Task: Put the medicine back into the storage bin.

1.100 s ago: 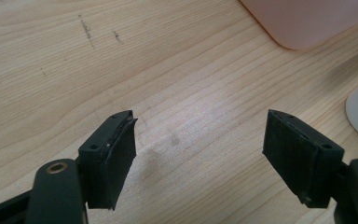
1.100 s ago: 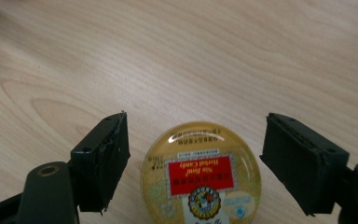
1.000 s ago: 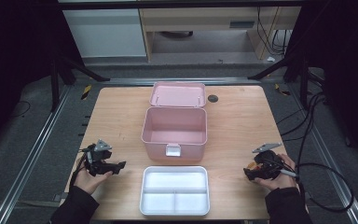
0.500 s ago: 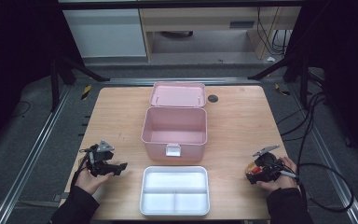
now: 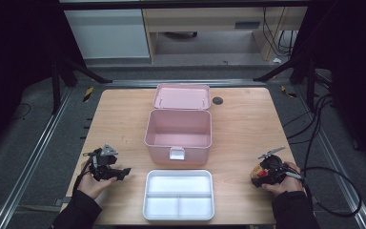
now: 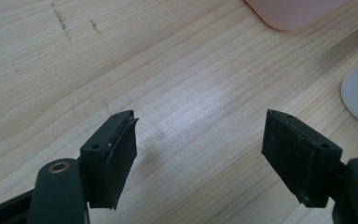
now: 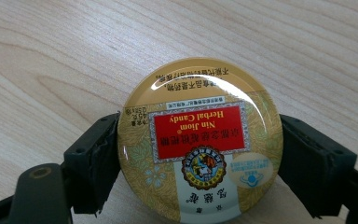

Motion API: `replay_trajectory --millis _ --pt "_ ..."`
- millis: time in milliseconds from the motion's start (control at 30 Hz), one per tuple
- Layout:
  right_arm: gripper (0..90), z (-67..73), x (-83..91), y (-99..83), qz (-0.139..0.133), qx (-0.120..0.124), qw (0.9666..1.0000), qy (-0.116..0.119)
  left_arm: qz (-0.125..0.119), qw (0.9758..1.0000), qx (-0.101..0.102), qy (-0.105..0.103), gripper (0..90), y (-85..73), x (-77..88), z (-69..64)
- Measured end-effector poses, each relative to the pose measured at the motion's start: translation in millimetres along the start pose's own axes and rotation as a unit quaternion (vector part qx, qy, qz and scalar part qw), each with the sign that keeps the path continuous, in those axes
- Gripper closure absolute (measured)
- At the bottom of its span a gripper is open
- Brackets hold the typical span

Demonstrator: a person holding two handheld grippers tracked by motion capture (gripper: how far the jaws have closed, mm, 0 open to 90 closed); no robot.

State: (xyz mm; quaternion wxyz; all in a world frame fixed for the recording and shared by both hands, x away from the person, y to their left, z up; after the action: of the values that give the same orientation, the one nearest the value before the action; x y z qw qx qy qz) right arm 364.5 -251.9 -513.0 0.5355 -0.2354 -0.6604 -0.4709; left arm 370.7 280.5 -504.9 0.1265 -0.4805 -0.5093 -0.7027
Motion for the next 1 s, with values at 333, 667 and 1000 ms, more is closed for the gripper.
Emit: replay_trajectory --millis 333,667,1000 --pt "20.8 -3.2 -0.3 1.5 0.003 -0.011 0.9999 0.003 0.005 1.0000 -0.008 0.001 25.9 2.0 -3.0 -4.7" --pt "20.8 -2.0 22.1 11.4 -0.037 -0.011 0.9992 0.003 0.010 0.9999 -0.007 0.001 25.8 0.7 -4.2 -2.7" --pt "20.8 11.3 44.9 40.7 -0.065 0.010 0.9978 0.010 0.015 0.9999 -0.006 0.003 25.2 0.2 -4.6 -2.1"
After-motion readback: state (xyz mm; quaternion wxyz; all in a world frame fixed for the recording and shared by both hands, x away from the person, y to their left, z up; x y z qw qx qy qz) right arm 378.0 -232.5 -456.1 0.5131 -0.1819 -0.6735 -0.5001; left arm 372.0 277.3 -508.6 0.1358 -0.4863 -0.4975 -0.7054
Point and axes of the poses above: each handheld gripper's, and its own axes: x roughly backward along the jaws, y roughly out of its top, z roughly to its left, the point moved 3 cm from there along -x, roughly forward along the jaws, and after that the axes turned 2 degrees about y, right-handed, at the moved point
